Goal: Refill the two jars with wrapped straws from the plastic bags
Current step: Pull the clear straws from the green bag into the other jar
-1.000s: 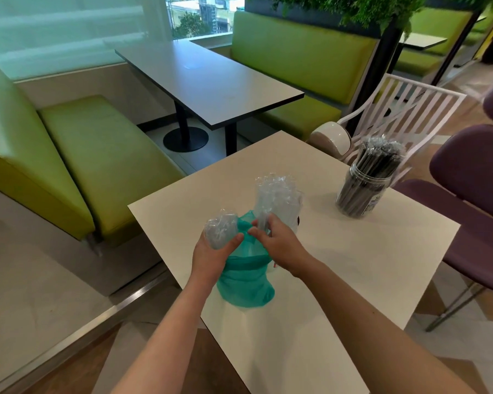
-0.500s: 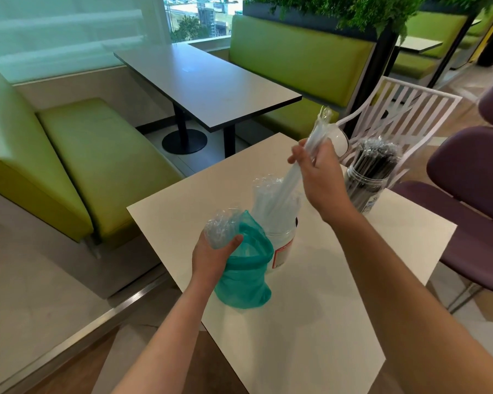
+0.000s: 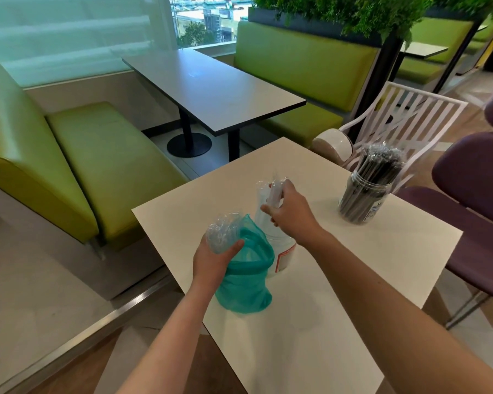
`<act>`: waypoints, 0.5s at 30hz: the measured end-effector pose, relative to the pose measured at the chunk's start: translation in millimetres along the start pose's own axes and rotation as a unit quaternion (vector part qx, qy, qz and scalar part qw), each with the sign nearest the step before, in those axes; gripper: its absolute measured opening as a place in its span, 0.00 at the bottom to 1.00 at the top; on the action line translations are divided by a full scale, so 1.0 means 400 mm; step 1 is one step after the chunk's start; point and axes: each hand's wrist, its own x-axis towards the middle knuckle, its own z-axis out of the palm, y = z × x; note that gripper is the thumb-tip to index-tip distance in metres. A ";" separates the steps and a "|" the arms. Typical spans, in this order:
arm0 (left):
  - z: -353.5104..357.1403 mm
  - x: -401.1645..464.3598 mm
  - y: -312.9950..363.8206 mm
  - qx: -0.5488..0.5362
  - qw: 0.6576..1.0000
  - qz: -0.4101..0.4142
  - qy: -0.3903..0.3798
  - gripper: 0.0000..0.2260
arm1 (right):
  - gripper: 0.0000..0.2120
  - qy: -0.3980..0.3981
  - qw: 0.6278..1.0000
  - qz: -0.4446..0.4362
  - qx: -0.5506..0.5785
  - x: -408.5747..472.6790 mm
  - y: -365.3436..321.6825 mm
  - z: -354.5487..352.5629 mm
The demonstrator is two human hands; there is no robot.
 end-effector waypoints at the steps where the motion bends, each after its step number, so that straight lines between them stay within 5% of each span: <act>1: 0.000 0.001 -0.002 0.007 1.000 -0.001 0.001 0.33 | 0.30 0.007 1.000 -0.014 0.007 0.001 -0.007 0.002; 5: 0.003 0.004 -0.006 0.037 0.999 0.000 0.005 0.35 | 0.26 0.076 0.992 -0.072 0.067 0.022 -0.051 -0.006; 9: 0.002 0.006 -0.012 0.025 1.000 -0.005 0.002 0.34 | 0.14 0.053 0.989 -0.111 -0.081 0.040 -0.018 0.032; 15: 0.002 0.008 -0.012 0.022 1.000 -0.001 0.010 0.34 | 0.16 0.058 0.970 -0.161 -0.171 0.027 0.034 0.068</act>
